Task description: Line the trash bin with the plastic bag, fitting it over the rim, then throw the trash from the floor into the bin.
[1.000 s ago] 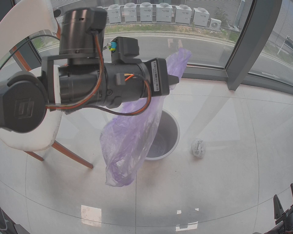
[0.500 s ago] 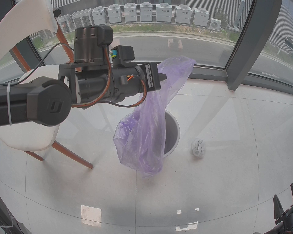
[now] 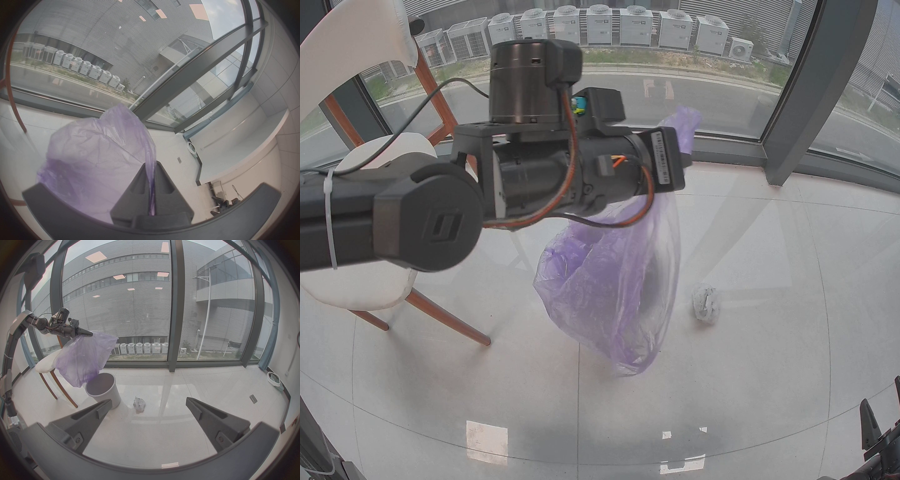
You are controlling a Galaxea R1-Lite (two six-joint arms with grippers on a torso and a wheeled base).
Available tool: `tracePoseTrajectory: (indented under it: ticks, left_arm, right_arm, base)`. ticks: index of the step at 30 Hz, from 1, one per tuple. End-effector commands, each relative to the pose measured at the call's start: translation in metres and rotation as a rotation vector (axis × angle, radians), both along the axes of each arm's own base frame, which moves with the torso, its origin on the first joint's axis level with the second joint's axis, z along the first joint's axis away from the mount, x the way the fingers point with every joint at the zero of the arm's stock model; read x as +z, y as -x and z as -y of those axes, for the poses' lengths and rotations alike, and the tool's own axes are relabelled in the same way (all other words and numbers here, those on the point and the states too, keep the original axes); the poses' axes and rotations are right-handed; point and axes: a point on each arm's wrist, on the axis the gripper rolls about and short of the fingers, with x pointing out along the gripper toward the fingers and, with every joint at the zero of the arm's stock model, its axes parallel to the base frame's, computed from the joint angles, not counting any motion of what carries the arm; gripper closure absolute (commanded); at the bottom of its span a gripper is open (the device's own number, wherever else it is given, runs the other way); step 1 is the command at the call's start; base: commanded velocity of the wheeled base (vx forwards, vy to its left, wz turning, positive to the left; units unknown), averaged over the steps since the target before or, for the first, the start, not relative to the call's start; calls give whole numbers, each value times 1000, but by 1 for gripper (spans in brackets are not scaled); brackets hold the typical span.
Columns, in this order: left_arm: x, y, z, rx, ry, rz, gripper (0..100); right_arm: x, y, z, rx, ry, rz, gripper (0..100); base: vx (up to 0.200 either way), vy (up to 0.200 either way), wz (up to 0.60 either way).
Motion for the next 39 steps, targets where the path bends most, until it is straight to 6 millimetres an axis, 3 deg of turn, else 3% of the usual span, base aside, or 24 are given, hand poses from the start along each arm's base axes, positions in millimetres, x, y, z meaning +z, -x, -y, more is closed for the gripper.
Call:
tracePoseTrajectory:
  ticks: [1,20,28,39]
  left_arm:
    - [0,12,11,-36,7,-13,100]
    - [-18,13,15,-36,-36,-53,100]
    - [-51,-14,-21,124,-191,-40,100]
    - [-48,-50,-55,250,-221,113,100]
  right_arm:
    - [-5,0,0,1,-1,0,0]
    - [-5,0,0,1,-4,0,0]
    - [-5,0,0,1,-4,0,0]
    - [-5,0,0,1,-1,-1,0]
  base:
    - [0,0,0]
    - [0,0,0]
    - [0,0,0]
    - [0,0,0]
